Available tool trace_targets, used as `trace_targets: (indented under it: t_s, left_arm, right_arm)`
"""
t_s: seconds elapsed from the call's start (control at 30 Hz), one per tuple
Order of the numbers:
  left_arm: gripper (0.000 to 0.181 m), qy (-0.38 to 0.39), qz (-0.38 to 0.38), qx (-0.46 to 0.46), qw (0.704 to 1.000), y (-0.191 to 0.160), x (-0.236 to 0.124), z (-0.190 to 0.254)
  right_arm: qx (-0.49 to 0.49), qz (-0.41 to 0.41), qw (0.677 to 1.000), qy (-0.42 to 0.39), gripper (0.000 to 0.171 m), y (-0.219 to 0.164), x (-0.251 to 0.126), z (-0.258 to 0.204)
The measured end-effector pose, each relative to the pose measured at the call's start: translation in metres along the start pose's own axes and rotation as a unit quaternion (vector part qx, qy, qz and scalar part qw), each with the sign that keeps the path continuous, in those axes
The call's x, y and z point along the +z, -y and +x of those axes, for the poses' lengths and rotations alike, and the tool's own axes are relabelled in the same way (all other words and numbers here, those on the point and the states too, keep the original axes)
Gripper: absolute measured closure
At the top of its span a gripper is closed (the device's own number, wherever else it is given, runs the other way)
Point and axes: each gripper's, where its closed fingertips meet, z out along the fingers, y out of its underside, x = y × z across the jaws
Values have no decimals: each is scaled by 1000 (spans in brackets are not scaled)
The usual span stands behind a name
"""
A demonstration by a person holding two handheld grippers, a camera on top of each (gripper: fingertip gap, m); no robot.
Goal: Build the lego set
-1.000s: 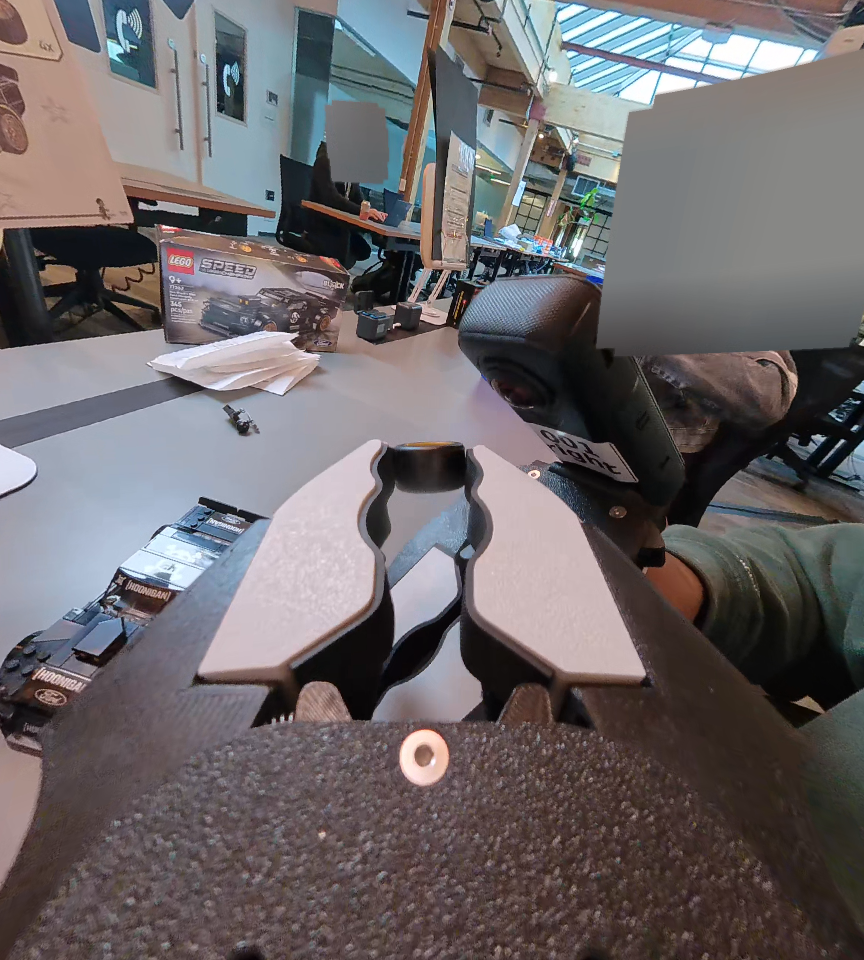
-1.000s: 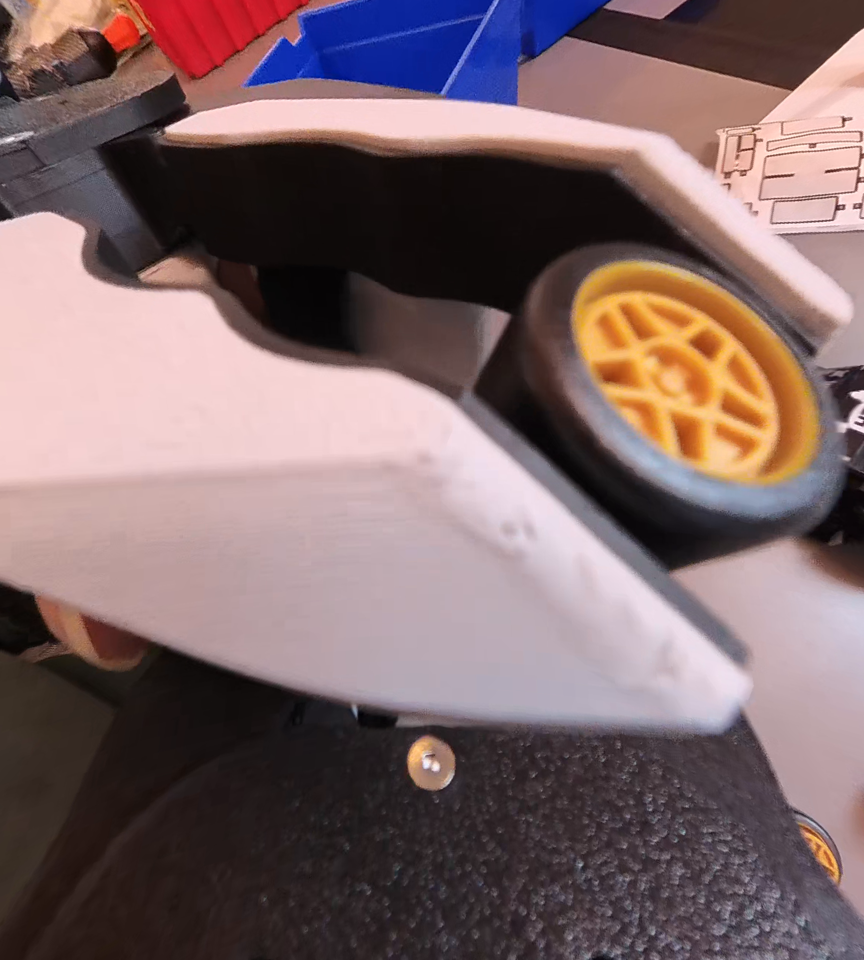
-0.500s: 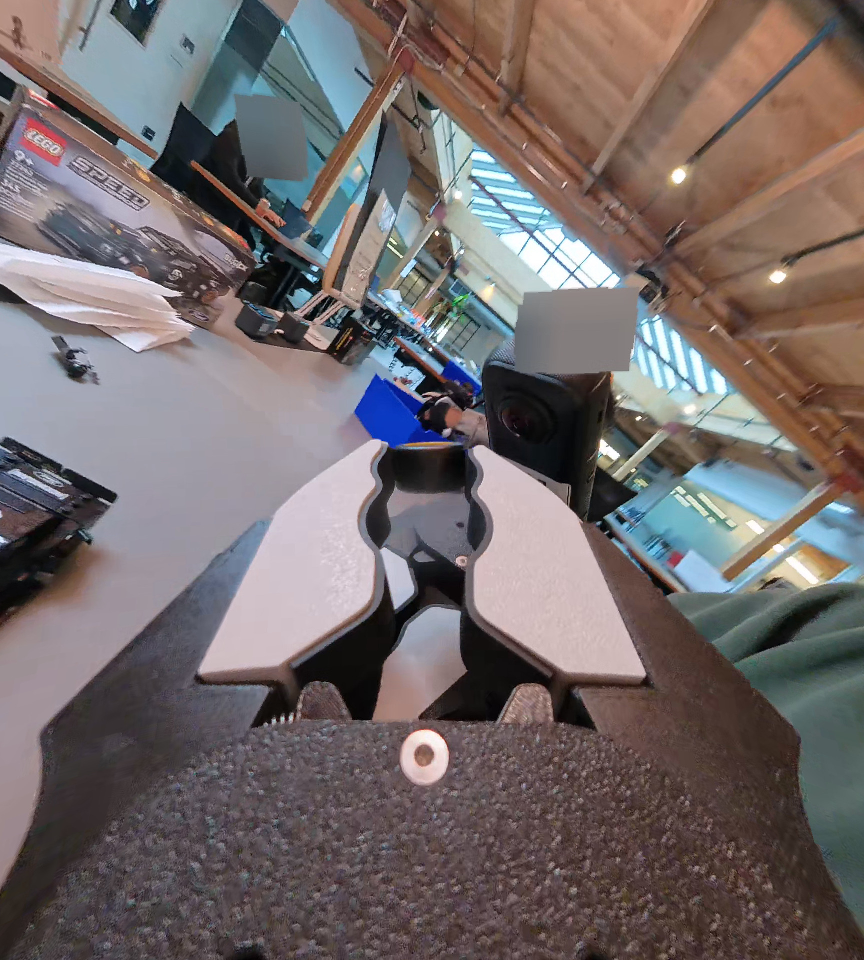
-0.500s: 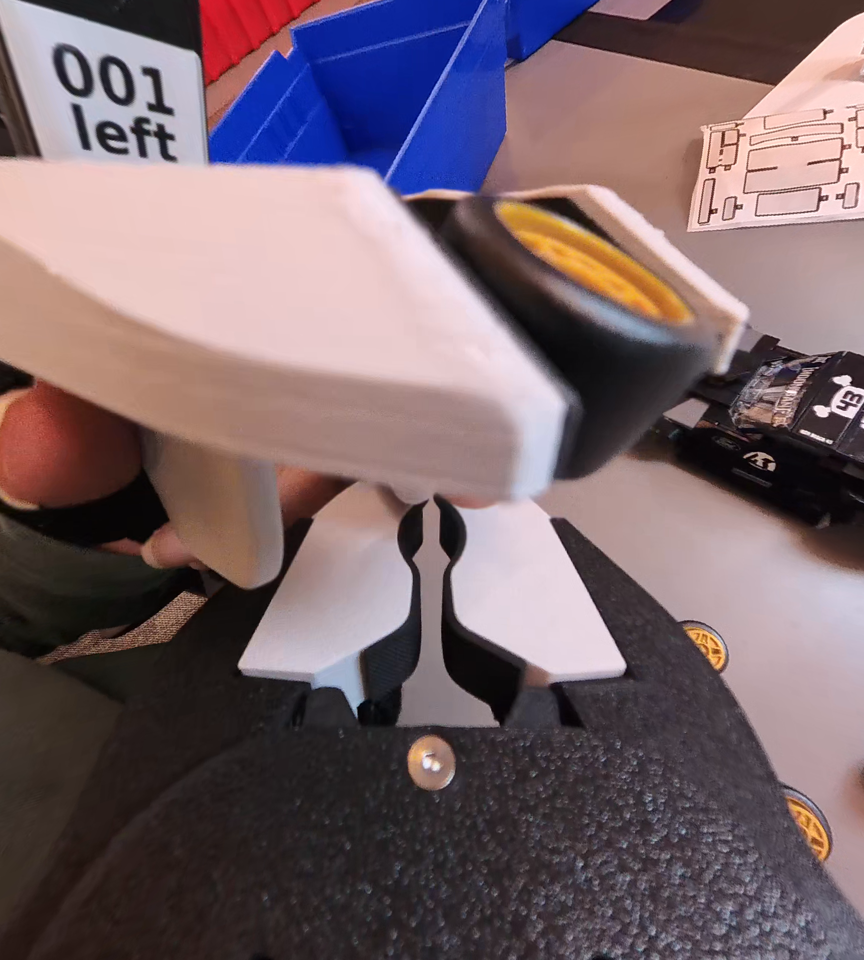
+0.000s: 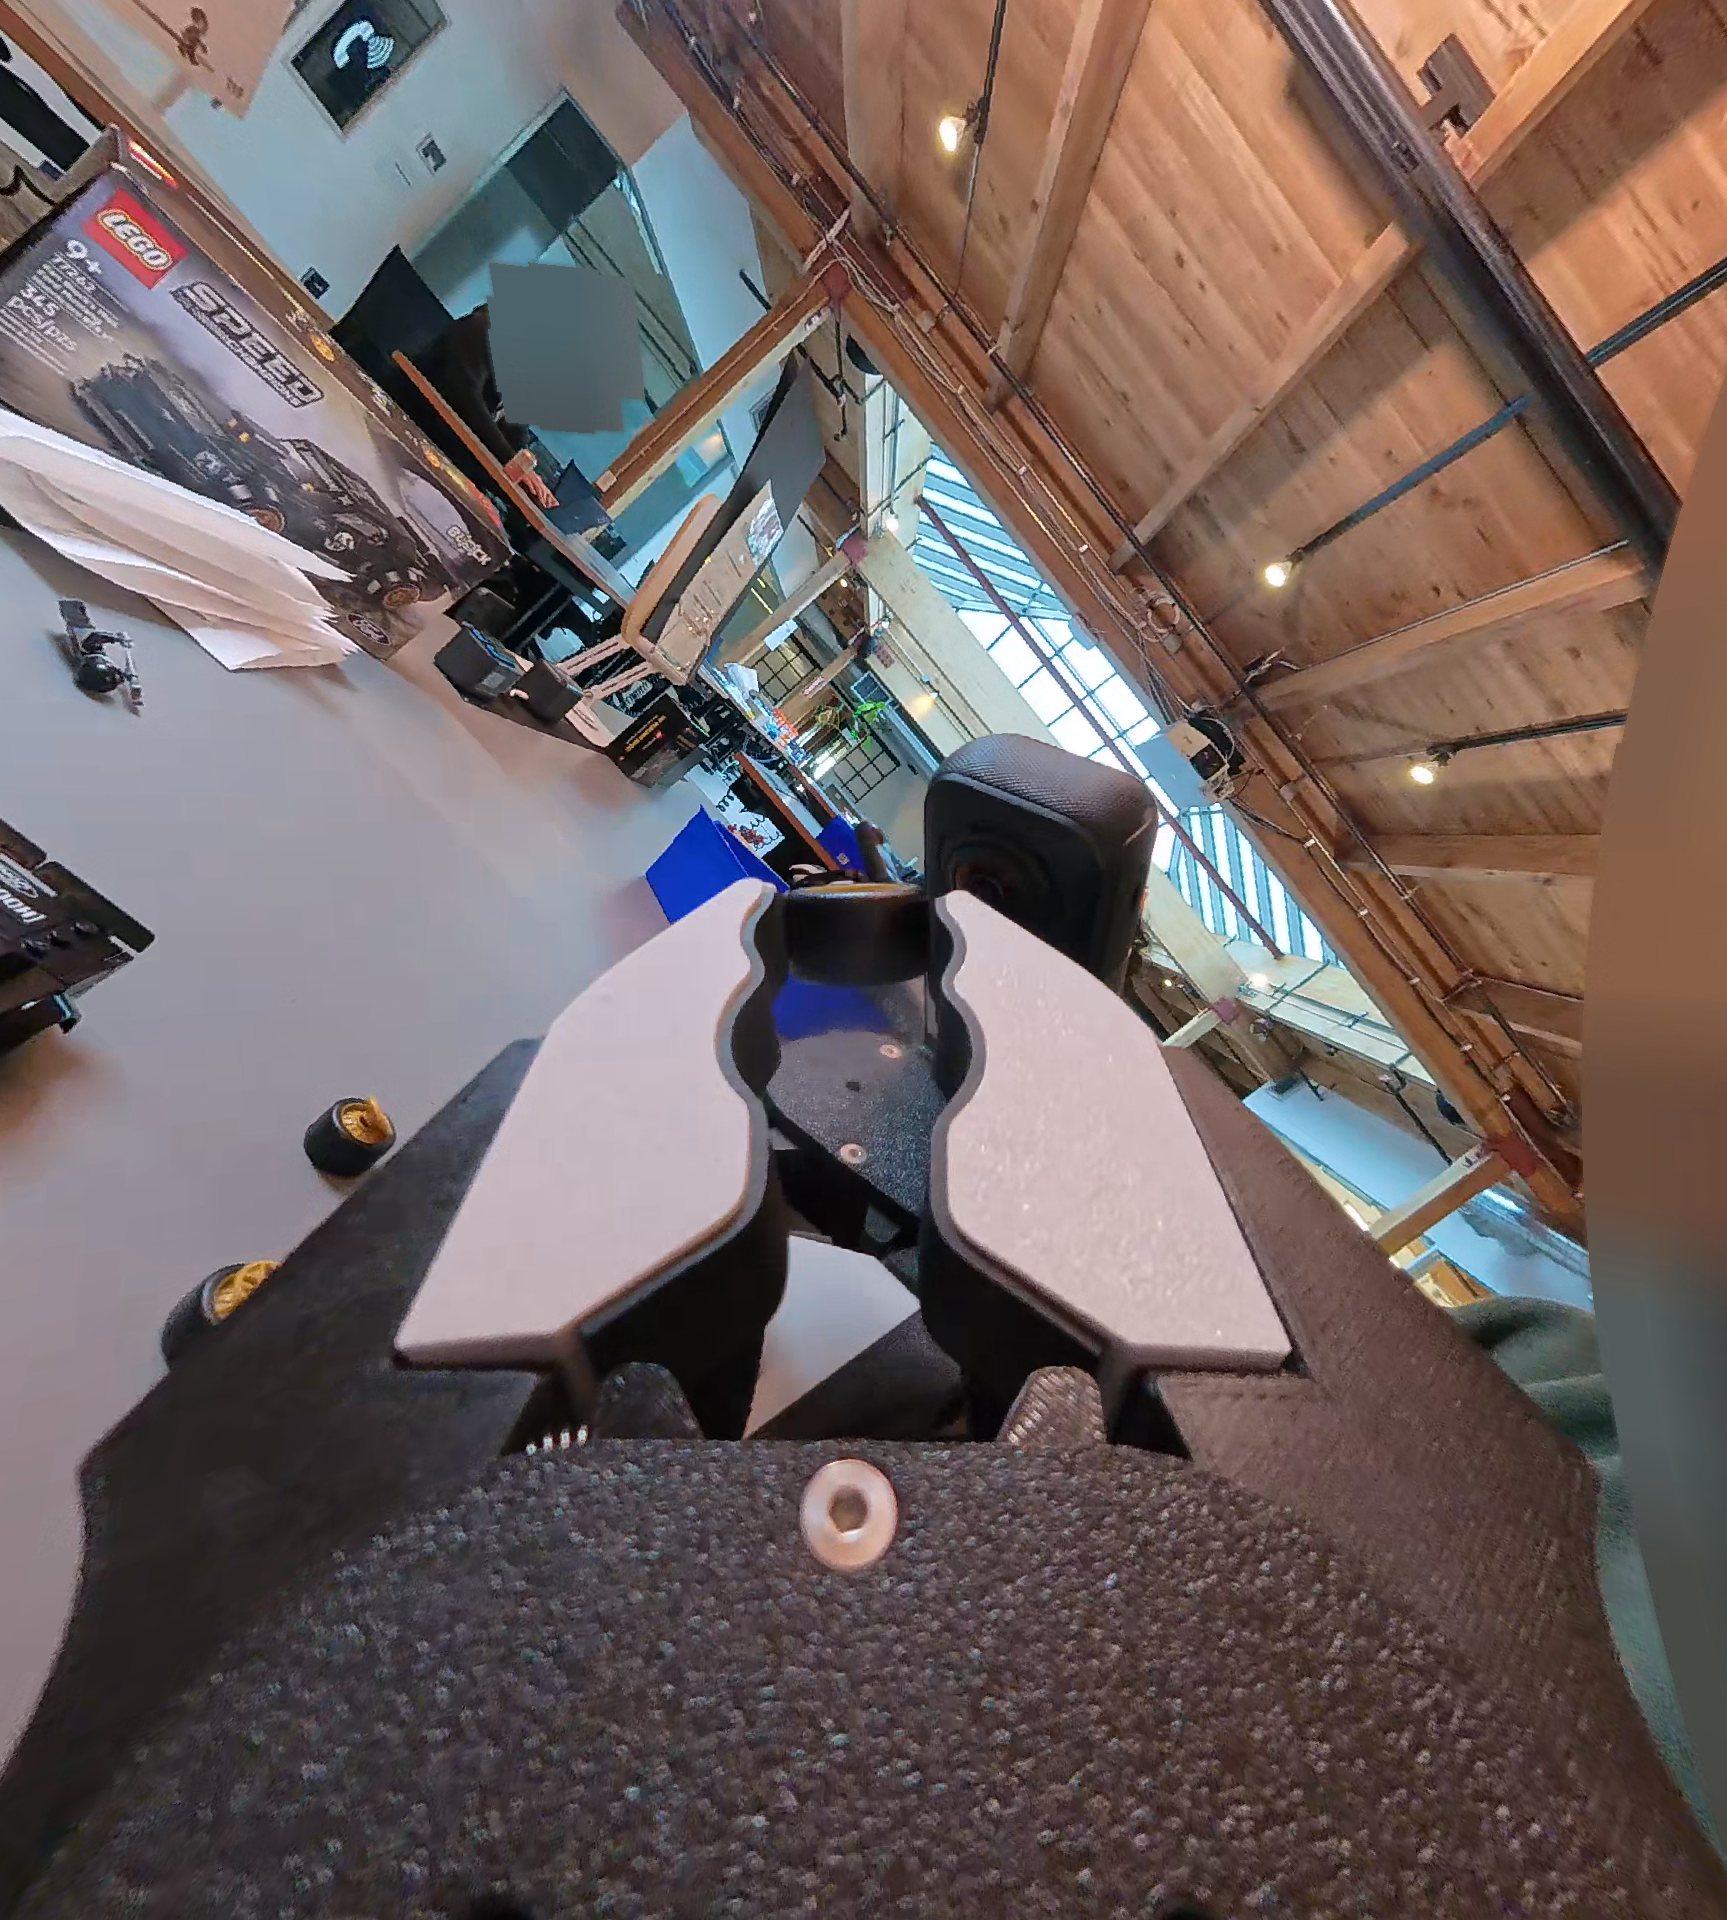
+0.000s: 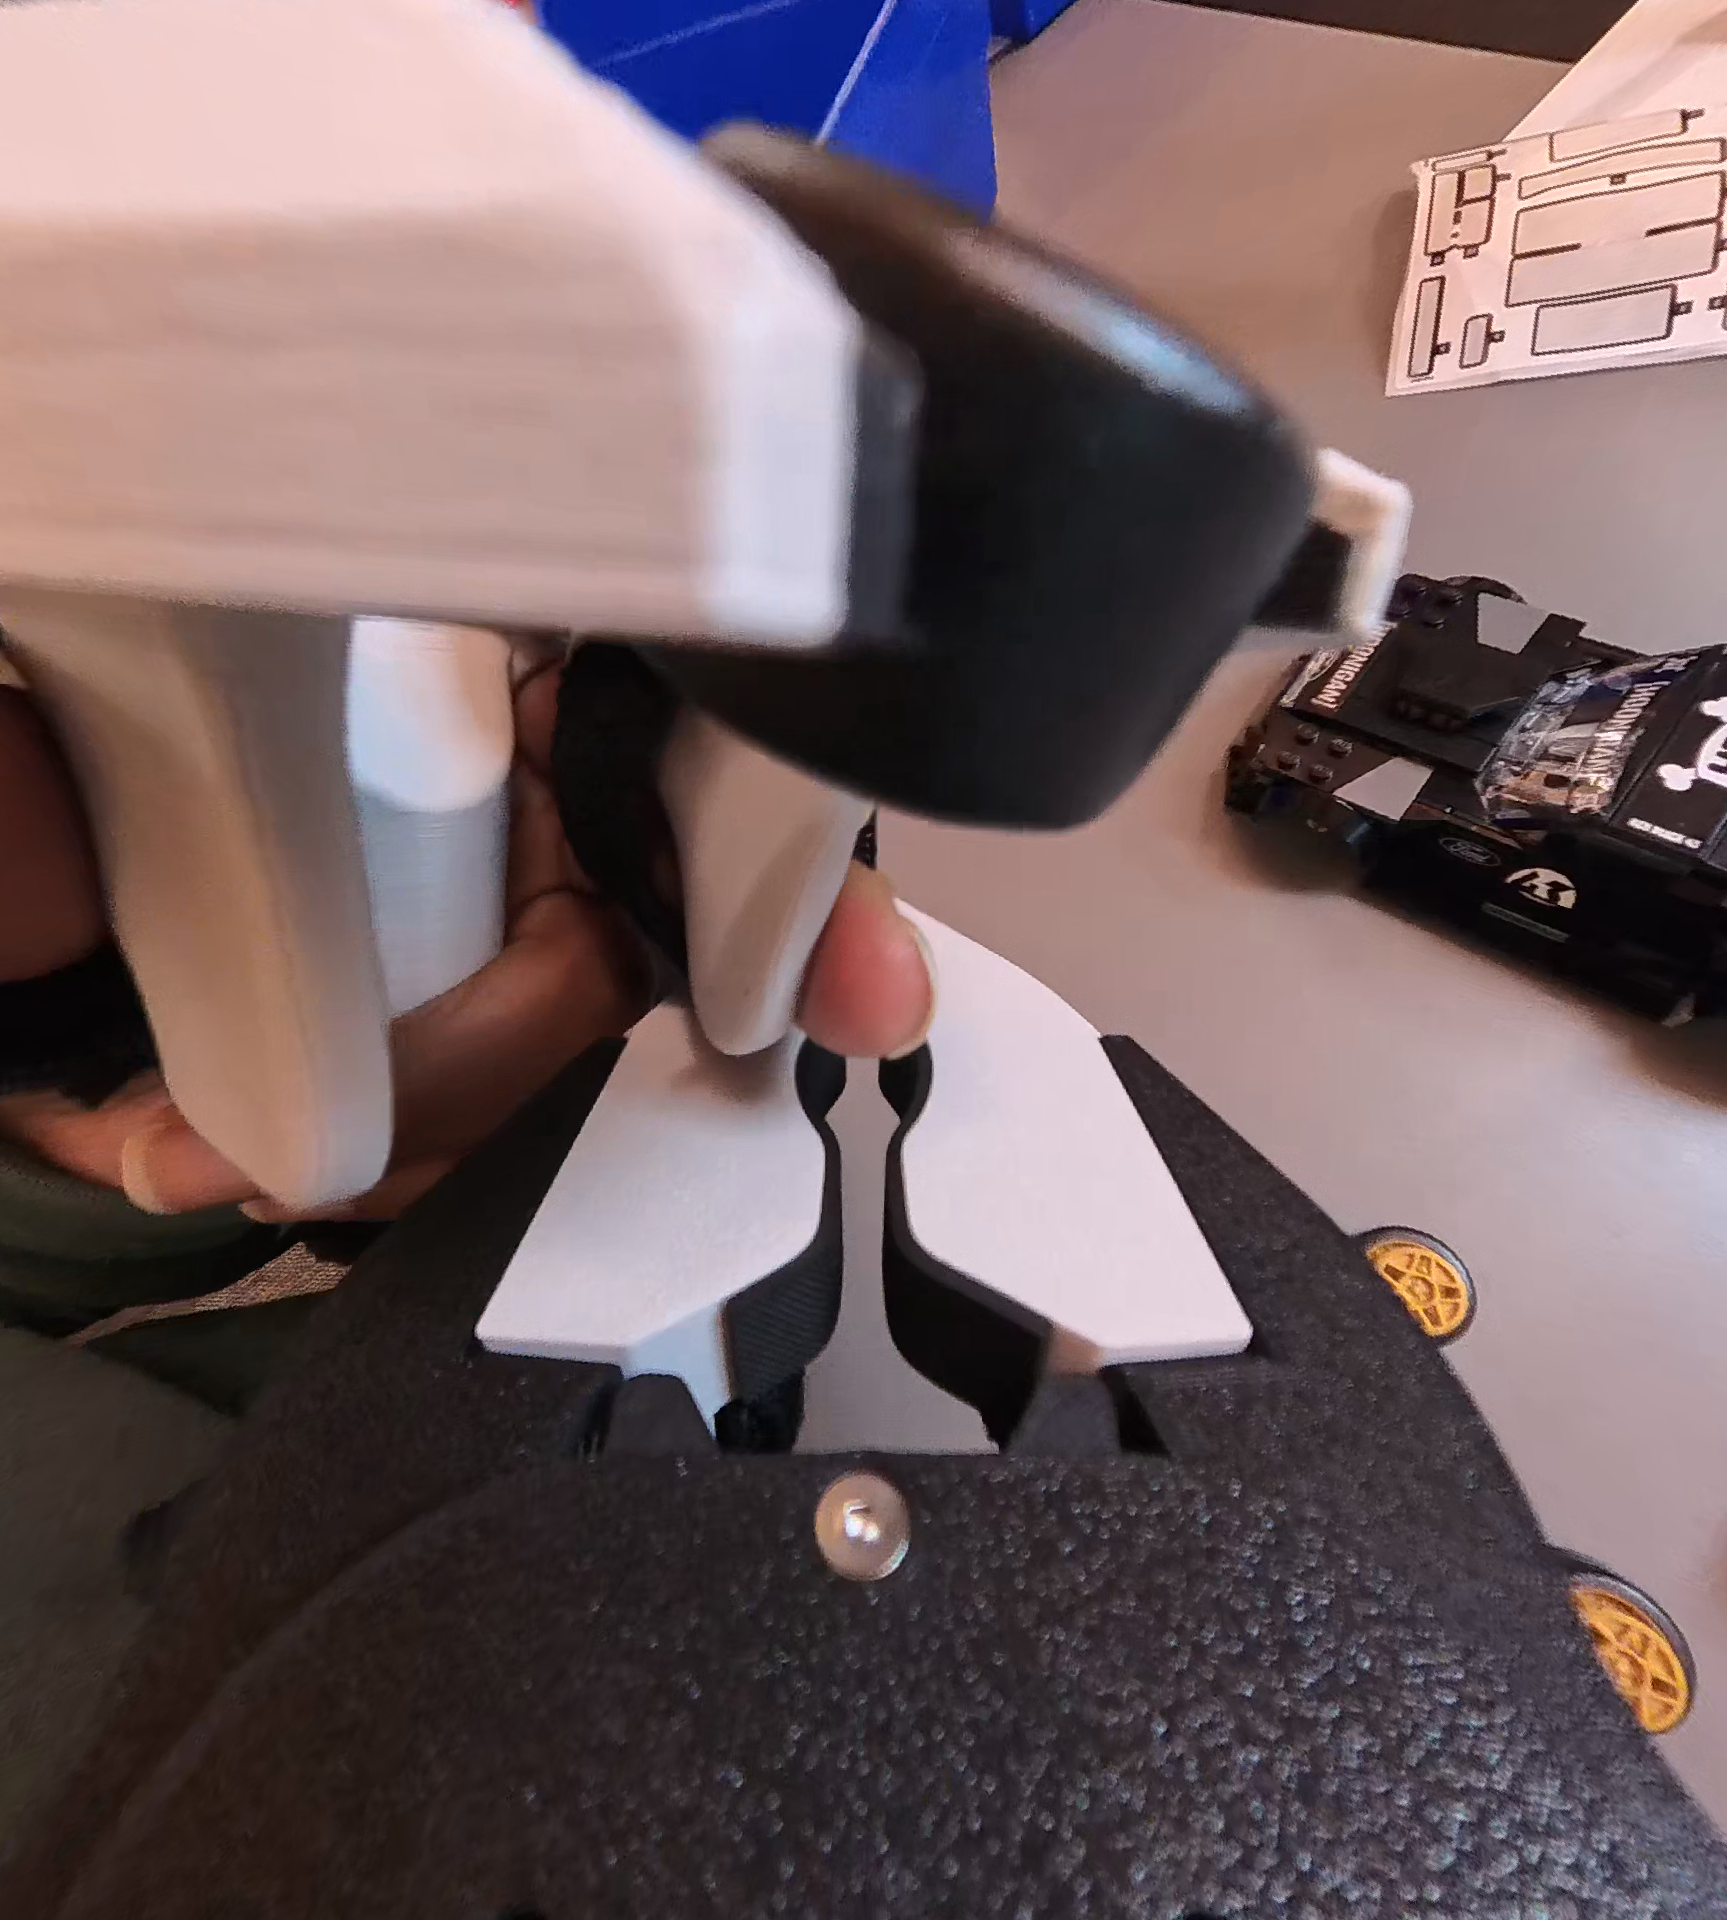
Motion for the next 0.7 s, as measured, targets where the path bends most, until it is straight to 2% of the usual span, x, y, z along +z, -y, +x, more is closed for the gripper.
trace_targets:
  t_s: [0.47,0.7]
  left_arm:
    - [154,5,0,49,999,-5,-2,-3]
    - [154,28,-2,116,993,-7,-2,-2]
  right_arm:
    - [-1,-9,1000,-4,171,-4,2,3]
    - [-3,-12,1000,-7,171,-4,3,3]
